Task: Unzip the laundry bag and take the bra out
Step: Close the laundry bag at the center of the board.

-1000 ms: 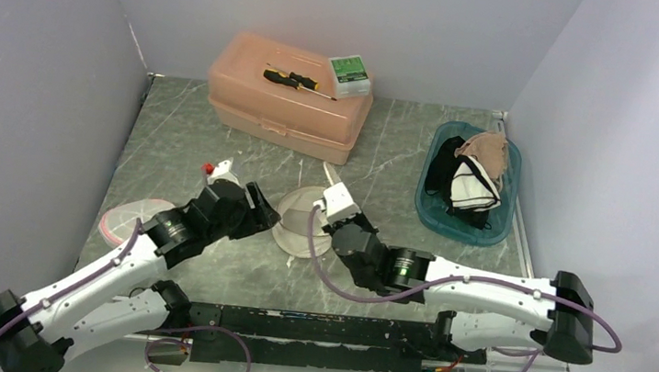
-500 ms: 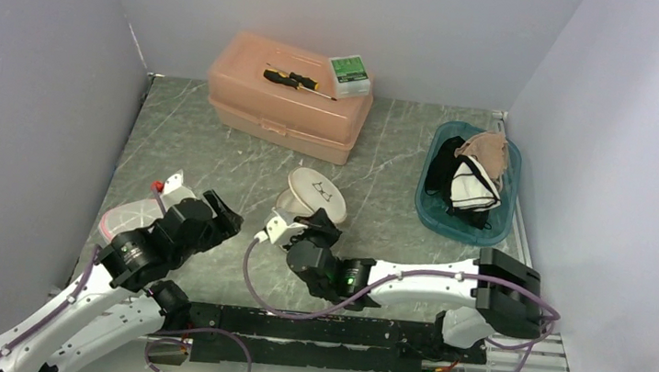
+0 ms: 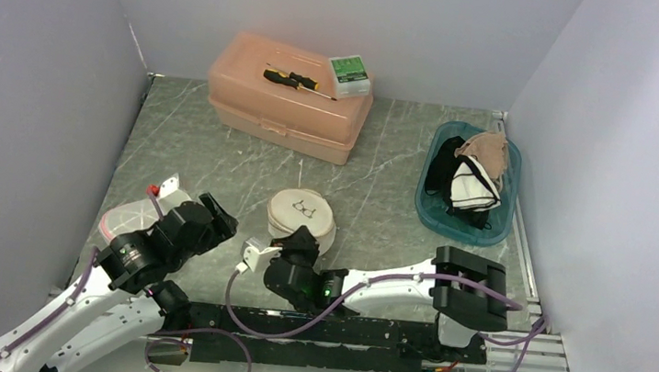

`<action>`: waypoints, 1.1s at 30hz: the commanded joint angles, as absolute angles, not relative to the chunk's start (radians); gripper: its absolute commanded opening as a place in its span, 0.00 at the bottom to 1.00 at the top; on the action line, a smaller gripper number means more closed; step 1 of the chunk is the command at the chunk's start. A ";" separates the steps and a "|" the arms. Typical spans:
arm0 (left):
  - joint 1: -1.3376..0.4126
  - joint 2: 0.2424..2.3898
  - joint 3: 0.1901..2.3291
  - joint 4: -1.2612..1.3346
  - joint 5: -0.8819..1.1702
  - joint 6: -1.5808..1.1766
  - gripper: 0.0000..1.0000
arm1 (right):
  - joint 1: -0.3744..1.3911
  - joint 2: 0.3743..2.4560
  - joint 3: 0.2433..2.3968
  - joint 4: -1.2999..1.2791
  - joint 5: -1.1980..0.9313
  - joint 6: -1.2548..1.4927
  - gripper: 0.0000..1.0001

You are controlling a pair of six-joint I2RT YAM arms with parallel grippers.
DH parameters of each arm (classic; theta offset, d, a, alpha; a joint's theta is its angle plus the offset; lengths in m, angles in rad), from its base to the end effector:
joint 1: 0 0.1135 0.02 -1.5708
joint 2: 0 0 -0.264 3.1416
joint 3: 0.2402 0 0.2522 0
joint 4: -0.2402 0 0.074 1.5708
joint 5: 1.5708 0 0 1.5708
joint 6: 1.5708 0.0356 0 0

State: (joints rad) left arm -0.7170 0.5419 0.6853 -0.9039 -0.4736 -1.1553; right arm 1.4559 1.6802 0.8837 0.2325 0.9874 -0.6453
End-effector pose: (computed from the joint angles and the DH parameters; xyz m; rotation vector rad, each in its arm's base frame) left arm 0.0893 -0.0563 0.2712 -0.7194 2.1544 -0.4570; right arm 0.0687 0.3364 0.1927 -1.3131 1.3747 -0.5056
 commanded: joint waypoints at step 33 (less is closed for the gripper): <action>-0.714 0.871 0.663 -0.417 -0.110 -0.965 0.76 | 0.841 0.990 0.639 0.053 0.044 0.509 0.97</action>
State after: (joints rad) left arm -0.7166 0.7860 0.6575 -0.5907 -0.2420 -1.0298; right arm 0.9718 1.0134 0.7200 -0.0662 0.3939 0.2115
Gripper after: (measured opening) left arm 0.769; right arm 0.979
